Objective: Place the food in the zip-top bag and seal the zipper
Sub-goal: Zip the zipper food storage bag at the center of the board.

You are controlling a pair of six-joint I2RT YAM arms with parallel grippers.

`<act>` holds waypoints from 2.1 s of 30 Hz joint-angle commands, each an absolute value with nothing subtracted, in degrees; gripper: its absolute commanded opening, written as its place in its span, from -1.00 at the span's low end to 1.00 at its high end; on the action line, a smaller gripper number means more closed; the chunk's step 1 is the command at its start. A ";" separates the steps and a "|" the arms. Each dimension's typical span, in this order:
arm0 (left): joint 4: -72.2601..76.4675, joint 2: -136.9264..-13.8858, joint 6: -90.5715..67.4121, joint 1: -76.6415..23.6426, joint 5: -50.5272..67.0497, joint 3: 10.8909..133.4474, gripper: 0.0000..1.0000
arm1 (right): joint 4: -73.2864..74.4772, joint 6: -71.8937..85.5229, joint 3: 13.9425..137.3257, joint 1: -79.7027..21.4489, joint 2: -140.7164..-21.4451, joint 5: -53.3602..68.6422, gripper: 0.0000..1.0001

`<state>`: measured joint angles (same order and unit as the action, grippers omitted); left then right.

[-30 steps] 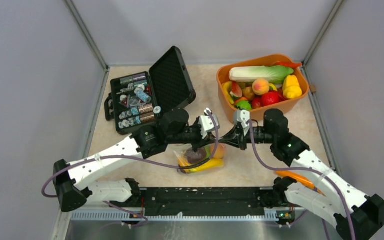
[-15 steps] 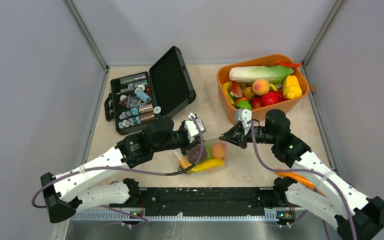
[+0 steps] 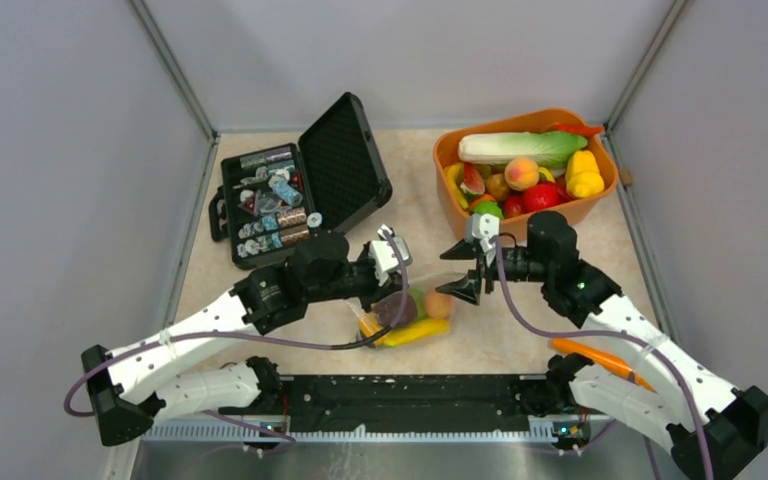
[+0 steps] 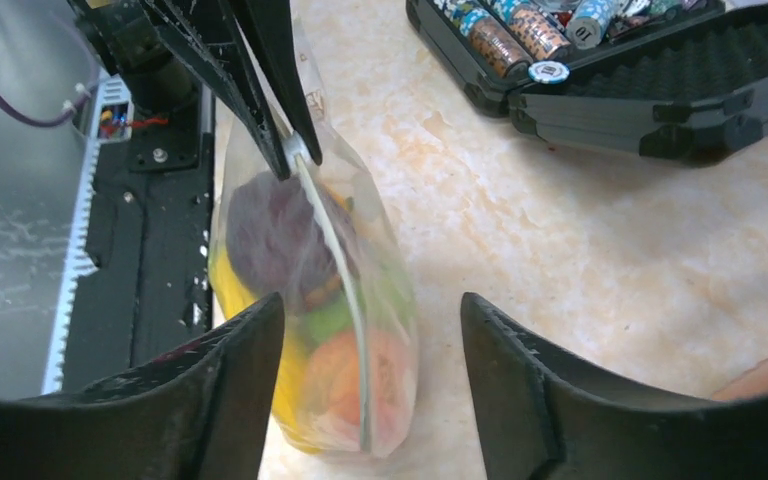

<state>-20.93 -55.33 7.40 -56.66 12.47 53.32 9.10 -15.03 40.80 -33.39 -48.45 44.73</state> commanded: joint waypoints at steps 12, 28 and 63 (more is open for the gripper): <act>-17.16 -58.69 4.76 -56.40 17.11 58.26 -1.00 | 25.05 -24.23 55.18 -36.23 -55.89 46.52 0.13; -16.41 -57.70 4.19 -56.43 16.23 57.48 -1.00 | 20.57 -22.45 55.45 -42.04 -58.70 40.37 -0.50; -22.32 -45.59 3.08 -56.43 3.14 48.51 -1.00 | 11.89 -19.71 48.73 -42.03 -54.57 33.83 -1.00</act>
